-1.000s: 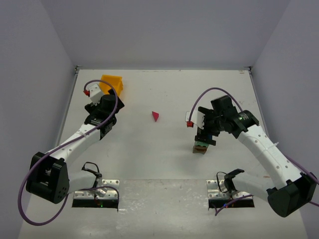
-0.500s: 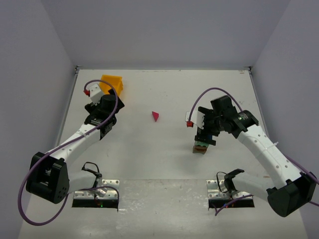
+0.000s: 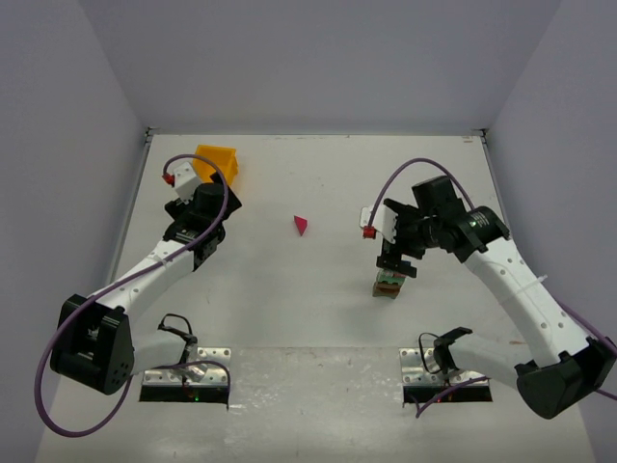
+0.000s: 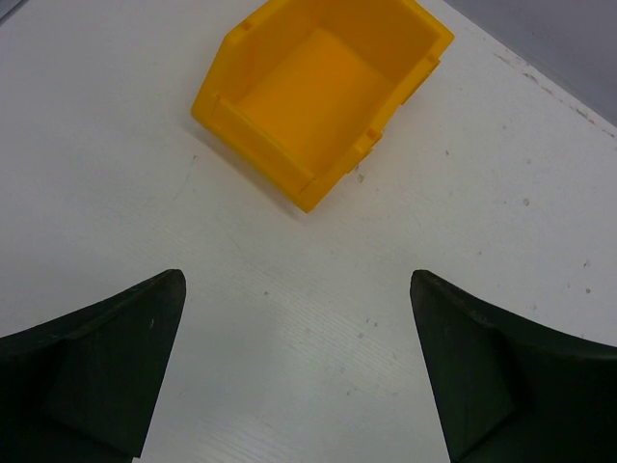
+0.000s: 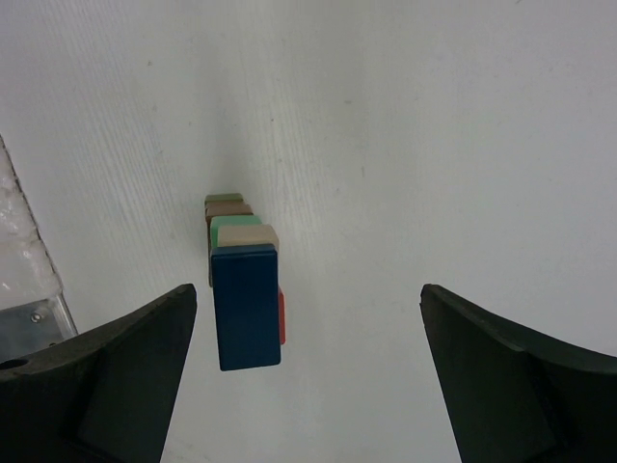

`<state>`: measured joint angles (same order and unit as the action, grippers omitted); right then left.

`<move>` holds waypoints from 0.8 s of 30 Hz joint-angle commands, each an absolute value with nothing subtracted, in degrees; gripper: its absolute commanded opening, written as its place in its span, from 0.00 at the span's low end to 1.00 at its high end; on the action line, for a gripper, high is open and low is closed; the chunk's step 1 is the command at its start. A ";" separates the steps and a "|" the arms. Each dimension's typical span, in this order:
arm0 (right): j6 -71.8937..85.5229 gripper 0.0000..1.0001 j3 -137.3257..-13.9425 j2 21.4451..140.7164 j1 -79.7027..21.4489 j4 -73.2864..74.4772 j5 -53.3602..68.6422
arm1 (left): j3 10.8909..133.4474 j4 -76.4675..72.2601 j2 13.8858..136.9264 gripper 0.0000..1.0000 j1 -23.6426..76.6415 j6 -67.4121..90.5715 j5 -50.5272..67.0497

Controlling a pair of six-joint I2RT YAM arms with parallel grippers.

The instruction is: Build the wood block tower

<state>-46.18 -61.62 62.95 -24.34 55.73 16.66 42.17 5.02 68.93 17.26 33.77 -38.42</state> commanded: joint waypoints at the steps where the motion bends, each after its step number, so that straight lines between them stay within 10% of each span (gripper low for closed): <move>1: -43.68 0.99 -69.84 62.52 -24.29 55.78 24.40 | 42.07 3.19 66.91 1.00 16.96 34.80 -36.42; 16: 1.93 0.99 -90.48 81.43 -25.63 28.74 18.59 | 42.53 1.40 61.69 1.00 17.23 35.28 -32.72; 24: 13.06 0.99 -86.35 90.53 -36.88 19.89 -5.10 | 41.50 -3.27 60.36 1.00 17.23 33.30 -26.21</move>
<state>5.31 -87.85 86.80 -30.60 26.33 8.99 41.87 2.41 62.70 17.26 34.78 -30.77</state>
